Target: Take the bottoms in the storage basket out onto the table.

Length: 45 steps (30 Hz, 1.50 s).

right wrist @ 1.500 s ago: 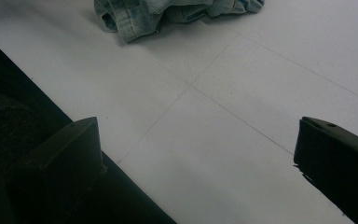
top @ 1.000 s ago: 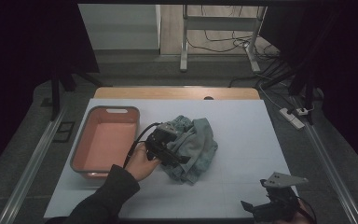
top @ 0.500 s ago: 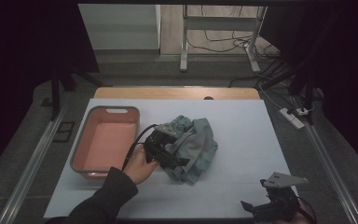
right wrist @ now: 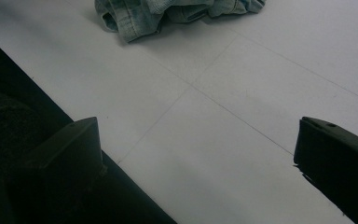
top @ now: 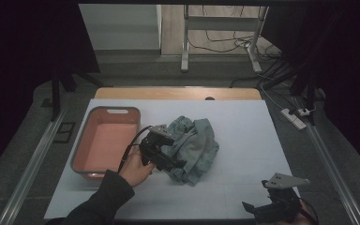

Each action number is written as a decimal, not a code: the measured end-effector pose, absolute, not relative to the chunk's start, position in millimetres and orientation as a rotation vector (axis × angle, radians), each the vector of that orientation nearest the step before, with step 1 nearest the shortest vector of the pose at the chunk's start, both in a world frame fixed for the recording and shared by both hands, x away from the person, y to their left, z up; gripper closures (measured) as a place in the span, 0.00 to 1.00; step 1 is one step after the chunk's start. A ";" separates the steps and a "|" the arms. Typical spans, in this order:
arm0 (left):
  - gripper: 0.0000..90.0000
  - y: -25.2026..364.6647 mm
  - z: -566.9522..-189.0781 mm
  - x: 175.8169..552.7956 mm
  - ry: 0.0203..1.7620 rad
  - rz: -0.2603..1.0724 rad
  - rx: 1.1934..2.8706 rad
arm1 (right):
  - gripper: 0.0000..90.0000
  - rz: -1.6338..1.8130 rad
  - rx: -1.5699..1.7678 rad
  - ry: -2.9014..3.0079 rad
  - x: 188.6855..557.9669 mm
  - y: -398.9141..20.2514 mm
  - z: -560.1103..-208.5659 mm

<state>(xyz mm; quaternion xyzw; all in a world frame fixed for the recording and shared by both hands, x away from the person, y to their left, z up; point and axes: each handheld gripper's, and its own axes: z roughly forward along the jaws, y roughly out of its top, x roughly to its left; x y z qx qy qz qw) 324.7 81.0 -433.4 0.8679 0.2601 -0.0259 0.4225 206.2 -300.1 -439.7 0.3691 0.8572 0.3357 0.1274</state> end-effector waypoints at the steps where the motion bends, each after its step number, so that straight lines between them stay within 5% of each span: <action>1: 0.00 82.1 -433.3 324.2 0.650 -0.061 2.178 | 0.01 0.977 1.074 2.494 206.2 -300.1 -439.7; 45: 0.00 123.6 -430.0 300.5 0.708 -0.032 2.140 | 0.01 0.985 1.077 2.493 206.3 -300.5 -439.6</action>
